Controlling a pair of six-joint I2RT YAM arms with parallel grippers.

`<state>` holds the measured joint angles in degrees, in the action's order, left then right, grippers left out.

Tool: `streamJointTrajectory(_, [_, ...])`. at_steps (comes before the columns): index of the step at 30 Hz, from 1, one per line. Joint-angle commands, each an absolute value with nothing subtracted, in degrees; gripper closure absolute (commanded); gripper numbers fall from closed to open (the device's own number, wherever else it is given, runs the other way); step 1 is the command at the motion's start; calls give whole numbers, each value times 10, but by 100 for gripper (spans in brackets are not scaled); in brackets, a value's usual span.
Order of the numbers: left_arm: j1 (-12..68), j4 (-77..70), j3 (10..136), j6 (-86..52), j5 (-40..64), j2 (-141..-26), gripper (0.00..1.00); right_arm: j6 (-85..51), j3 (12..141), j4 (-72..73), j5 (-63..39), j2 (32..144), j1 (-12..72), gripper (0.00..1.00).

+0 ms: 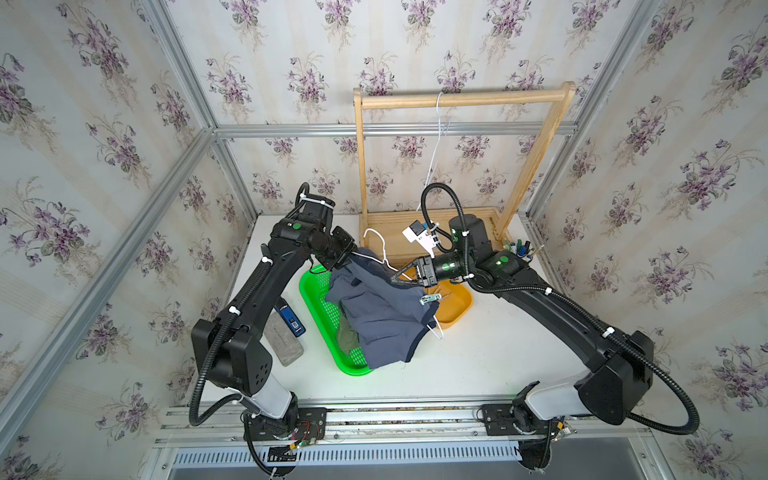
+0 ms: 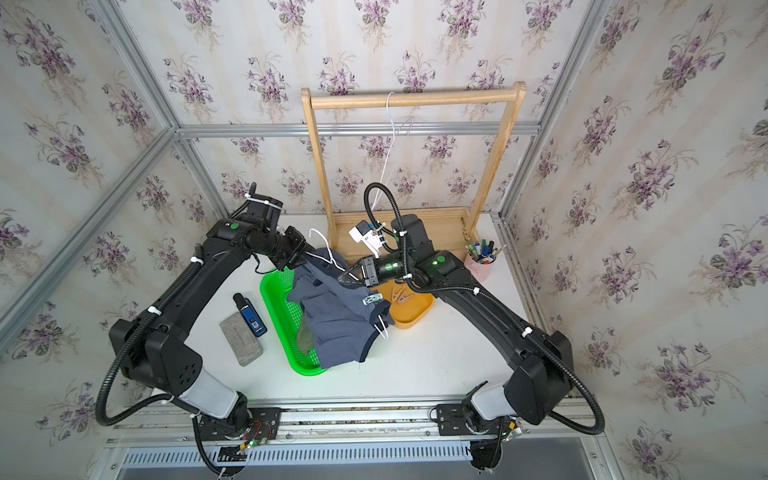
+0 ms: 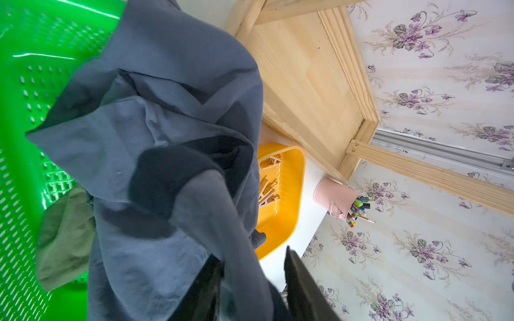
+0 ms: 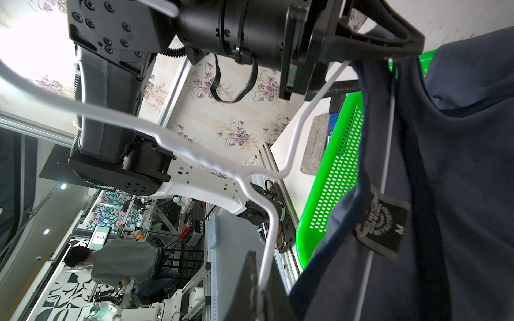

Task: Remove the clothespins securing tank tops to the hanger
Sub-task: Adjust the hanger.

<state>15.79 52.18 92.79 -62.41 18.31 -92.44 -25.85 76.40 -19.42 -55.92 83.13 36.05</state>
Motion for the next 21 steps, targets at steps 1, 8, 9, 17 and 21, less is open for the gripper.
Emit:
streamJointTrajectory(1, [165,518,933,-641,194,-926,62,-226,779,-194,-552,843,364,100])
streamJointTrajectory(8, [173,501,933,-659,210,-932,75,-215,780,-191,-545,854,367,100])
streamJointTrajectory(9, [174,499,934,-660,210,-932,79,-212,780,-193,-543,855,368,100])
streamJointTrajectory(17, [174,498,933,-661,211,-935,95,-200,777,-203,-534,862,370,100])
streamJointTrajectory(21, [172,499,932,-668,211,-935,99,-182,779,-230,-524,861,369,96])
